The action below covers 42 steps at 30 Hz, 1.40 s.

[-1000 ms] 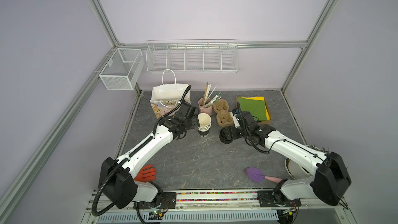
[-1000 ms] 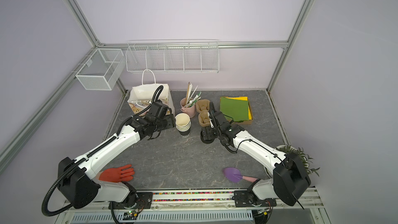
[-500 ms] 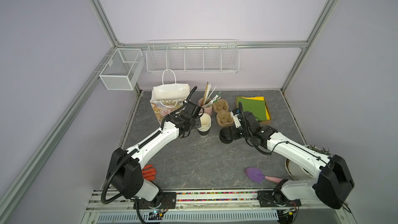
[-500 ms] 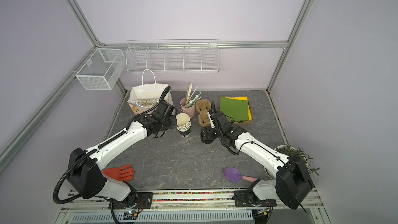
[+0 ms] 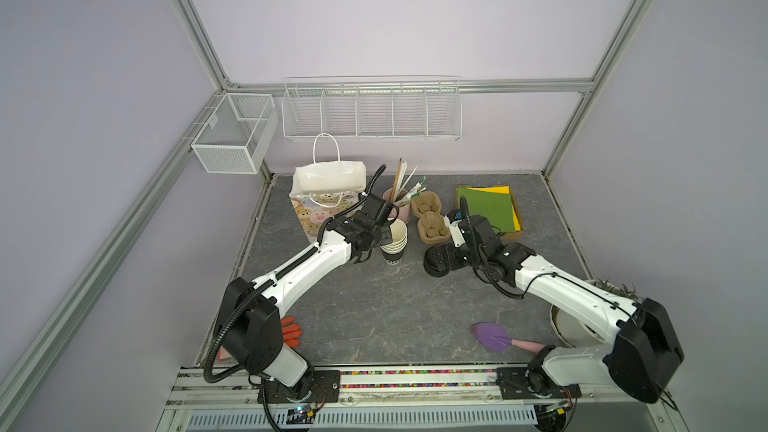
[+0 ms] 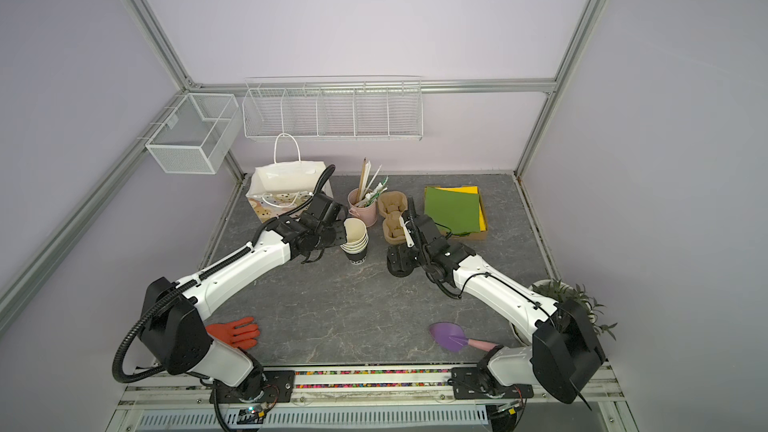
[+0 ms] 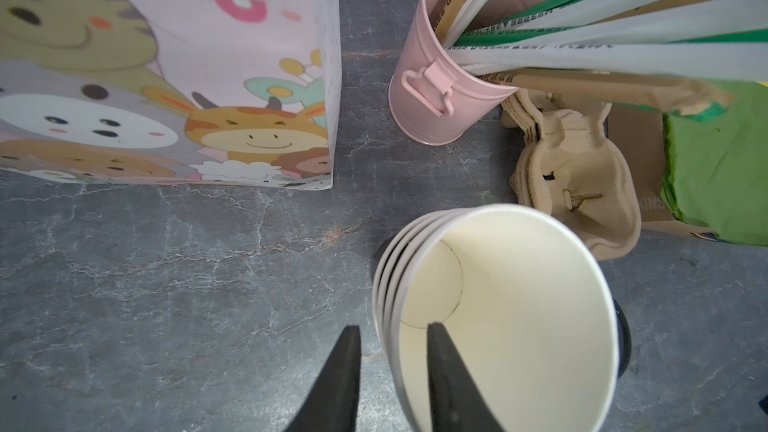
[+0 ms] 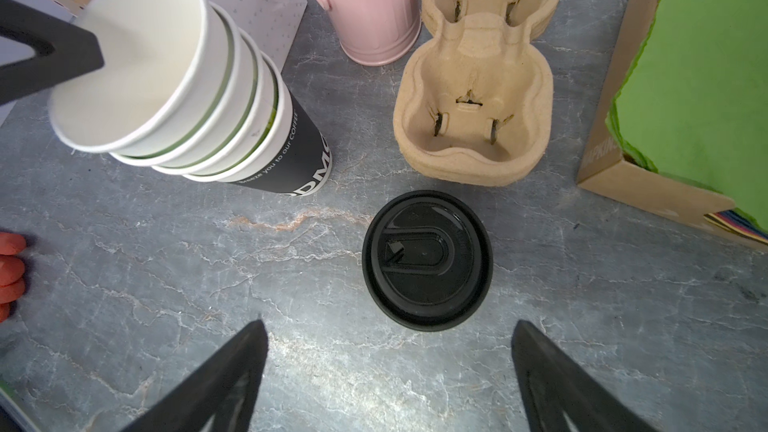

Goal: Pack the takeout coffee
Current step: 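Lower the left gripper into the top green paper cup and close it on the rim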

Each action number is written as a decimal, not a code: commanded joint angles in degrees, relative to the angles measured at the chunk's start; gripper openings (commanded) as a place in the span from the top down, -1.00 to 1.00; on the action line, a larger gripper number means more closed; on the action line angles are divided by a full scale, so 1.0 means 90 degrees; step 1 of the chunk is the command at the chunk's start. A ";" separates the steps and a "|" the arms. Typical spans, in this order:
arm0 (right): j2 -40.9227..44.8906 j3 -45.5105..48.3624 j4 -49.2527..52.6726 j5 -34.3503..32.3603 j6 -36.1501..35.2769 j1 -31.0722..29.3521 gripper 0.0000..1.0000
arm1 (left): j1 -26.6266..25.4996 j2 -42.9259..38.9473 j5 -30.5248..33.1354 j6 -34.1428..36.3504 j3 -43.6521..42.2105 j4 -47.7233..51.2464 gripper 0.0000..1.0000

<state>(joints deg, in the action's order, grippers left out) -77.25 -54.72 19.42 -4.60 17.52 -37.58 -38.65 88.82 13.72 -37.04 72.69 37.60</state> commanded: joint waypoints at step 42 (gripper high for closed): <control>-0.0164 -0.0050 -0.0576 0.1292 0.0385 -0.0064 -0.88 | -0.0051 0.0178 0.0127 -0.0083 0.0658 0.0375 1.00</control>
<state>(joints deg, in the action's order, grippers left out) -77.41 -54.15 16.56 2.87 18.87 -37.98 -38.76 92.53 14.55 -36.88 78.85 42.04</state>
